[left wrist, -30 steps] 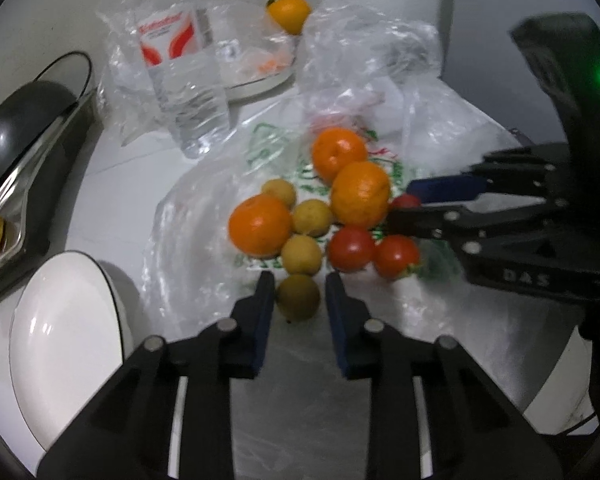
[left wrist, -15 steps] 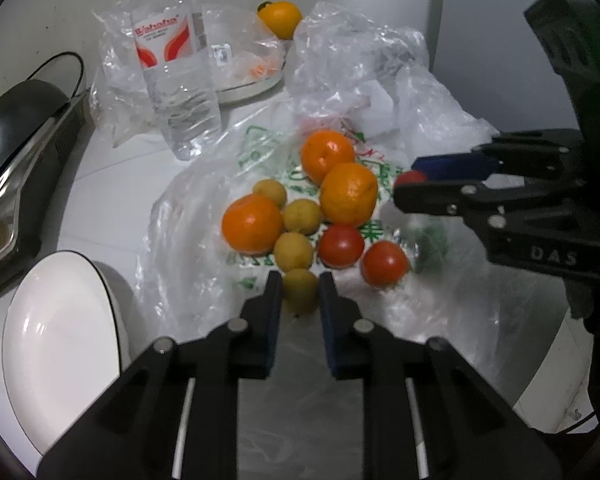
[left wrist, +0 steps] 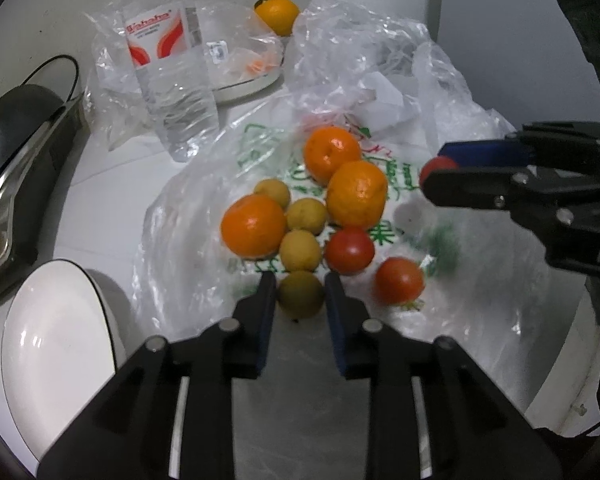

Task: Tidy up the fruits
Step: 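Grasp a small yellow fruit with the left gripper while the right gripper grasps a red cherry tomato, then carry the yellow fruit with the left gripper while the right gripper carries the tomato to the white plate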

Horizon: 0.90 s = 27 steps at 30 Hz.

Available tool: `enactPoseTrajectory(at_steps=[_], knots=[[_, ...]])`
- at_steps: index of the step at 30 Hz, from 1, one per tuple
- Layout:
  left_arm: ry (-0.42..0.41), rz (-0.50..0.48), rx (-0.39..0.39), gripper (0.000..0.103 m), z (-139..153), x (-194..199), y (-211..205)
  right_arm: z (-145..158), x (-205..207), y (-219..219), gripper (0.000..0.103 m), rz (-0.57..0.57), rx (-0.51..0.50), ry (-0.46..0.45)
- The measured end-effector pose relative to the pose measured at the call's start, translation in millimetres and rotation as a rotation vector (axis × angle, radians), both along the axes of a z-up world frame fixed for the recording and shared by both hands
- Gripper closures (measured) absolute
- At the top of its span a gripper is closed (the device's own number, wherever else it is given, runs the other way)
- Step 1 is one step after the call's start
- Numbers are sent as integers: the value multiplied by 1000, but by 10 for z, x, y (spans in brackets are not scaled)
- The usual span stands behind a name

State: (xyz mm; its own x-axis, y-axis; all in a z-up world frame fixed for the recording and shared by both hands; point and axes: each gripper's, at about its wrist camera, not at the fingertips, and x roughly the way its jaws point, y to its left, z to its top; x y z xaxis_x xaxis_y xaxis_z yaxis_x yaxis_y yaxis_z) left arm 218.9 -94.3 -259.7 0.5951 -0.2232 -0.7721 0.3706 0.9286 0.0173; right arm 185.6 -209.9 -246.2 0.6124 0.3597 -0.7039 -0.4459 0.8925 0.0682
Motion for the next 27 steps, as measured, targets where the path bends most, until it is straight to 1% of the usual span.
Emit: enactPoseTrajectory(at_steps=[5, 7, 12, 17, 21, 23, 27], knots=[[-28, 0, -24, 77, 116, -80, 13, 20, 1, -23, 72, 1, 44, 7], [-42, 0, -31, 77, 171, -109, 21, -5, 11, -5, 72, 7, 40, 16], [-51, 7, -39, 77, 222, -173, 41, -187, 62, 81, 72, 26, 28, 71], [-45, 15, -43, 77, 212, -235, 73, -329, 101, 146, 72, 35, 8, 113], [-50, 22, -50, 77, 215, -269, 98, -342, 104, 142, 70, 30, 8, 120], [-62, 27, -63, 77, 229, -287, 113, -315, 93, 151, 68, 25, -1, 109], [-80, 32, -72, 77, 283, -331, 168, -268, 53, 182, 67, 44, -19, 87]])
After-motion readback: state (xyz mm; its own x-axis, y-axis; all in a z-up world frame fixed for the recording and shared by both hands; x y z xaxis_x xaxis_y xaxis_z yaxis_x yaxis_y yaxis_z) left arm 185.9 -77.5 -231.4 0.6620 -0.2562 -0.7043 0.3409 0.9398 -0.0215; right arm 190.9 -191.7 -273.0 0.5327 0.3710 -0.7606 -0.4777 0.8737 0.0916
